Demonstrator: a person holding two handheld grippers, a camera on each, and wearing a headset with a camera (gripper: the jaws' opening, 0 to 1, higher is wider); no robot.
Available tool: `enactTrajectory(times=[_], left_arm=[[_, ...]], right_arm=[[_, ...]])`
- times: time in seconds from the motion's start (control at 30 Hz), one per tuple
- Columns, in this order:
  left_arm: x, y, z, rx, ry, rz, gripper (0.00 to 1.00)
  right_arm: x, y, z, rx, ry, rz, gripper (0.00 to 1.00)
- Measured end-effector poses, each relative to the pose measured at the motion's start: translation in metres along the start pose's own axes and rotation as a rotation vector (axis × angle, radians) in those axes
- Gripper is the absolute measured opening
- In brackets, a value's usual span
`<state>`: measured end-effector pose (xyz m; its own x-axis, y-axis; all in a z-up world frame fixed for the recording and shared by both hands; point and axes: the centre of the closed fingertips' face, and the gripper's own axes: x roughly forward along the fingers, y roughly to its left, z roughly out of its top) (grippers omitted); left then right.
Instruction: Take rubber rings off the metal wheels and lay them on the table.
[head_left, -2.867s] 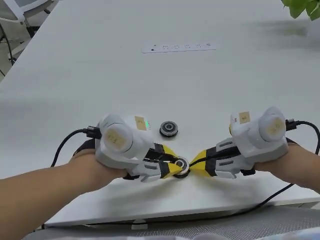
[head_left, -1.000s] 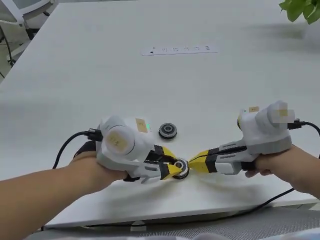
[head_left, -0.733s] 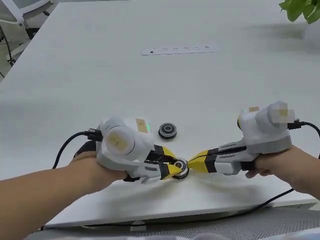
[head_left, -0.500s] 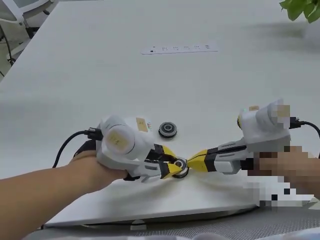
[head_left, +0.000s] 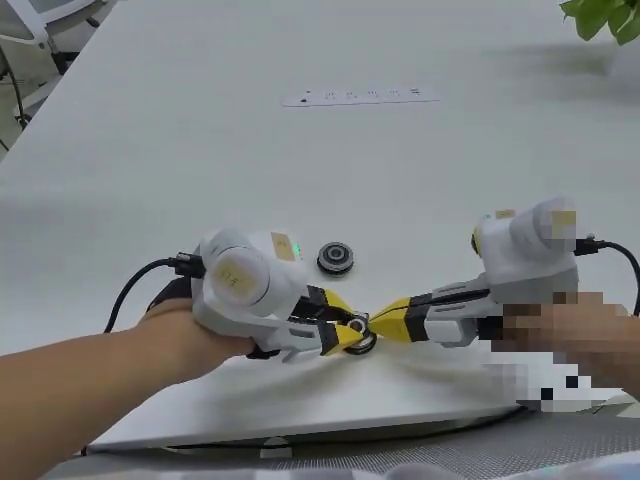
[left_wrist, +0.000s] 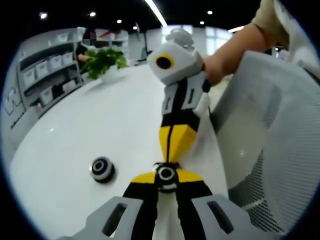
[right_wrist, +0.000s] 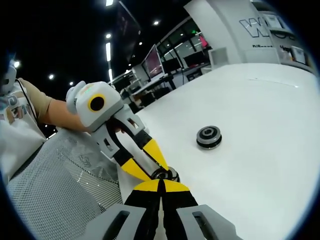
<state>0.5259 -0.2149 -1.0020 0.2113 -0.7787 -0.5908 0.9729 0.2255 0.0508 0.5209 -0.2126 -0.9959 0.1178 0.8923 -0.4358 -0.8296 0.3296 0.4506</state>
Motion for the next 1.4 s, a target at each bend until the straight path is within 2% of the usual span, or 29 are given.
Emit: enactTrajectory(times=[0.23,0.27,0.3,0.33,0.4,0.5,0.63,0.73,0.87,0.93,1.13,1.17,1.23,1.4], left_arm=[[0.000,0.000,0.000,-0.001,-0.001,0.001,0.13],[0.000,0.000,0.000,-0.001,-0.002,0.001,0.13],[0.001,0.000,0.001,-0.001,-0.002,0.002,0.13],[0.001,0.000,0.001,-0.001,-0.002,0.003,0.13],[0.001,0.000,0.001,-0.005,-0.004,0.004,0.13],[0.001,0.000,0.001,-0.008,-0.006,0.004,0.13],[0.001,0.000,0.002,-0.007,-0.004,-0.001,0.14],[0.001,0.000,0.001,-0.011,-0.004,-0.005,0.14],[0.001,0.000,0.002,-0.008,0.001,-0.007,0.15],[0.000,0.001,0.002,-0.005,0.002,-0.003,0.20],[-0.004,0.001,0.000,-0.016,0.005,-0.014,0.22],[-0.005,-0.001,0.001,-0.021,0.001,-0.024,0.24],[-0.006,-0.003,0.002,-0.028,-0.002,-0.028,0.34],[-0.011,-0.004,0.005,-0.033,-0.010,-0.037,0.36]], right_arm=[[0.002,0.006,0.003,-0.007,-0.006,0.021,0.00],[0.002,0.008,0.004,-0.004,-0.015,0.031,0.00],[0.003,0.012,0.014,0.008,-0.060,0.057,0.00],[0.002,0.014,0.016,0.023,-0.058,0.062,0.00],[0.003,0.008,0.012,-0.033,-0.021,0.026,0.00],[0.003,0.006,0.009,-0.036,-0.020,0.016,0.00],[0.001,-0.001,0.003,-0.084,0.003,-0.018,0.00],[0.001,-0.002,0.002,-0.112,0.016,-0.023,0.00],[0.000,-0.005,0.003,-0.113,0.014,-0.027,0.00],[-0.001,-0.006,0.003,-0.109,0.010,-0.027,0.00],[-0.001,-0.004,0.003,-0.103,0.006,-0.020,0.00],[-0.001,-0.004,0.003,-0.103,0.004,-0.021,0.00],[-0.002,-0.005,0.006,-0.097,-0.006,-0.025,0.00],[-0.003,-0.003,0.009,-0.096,-0.015,-0.025,0.00]])
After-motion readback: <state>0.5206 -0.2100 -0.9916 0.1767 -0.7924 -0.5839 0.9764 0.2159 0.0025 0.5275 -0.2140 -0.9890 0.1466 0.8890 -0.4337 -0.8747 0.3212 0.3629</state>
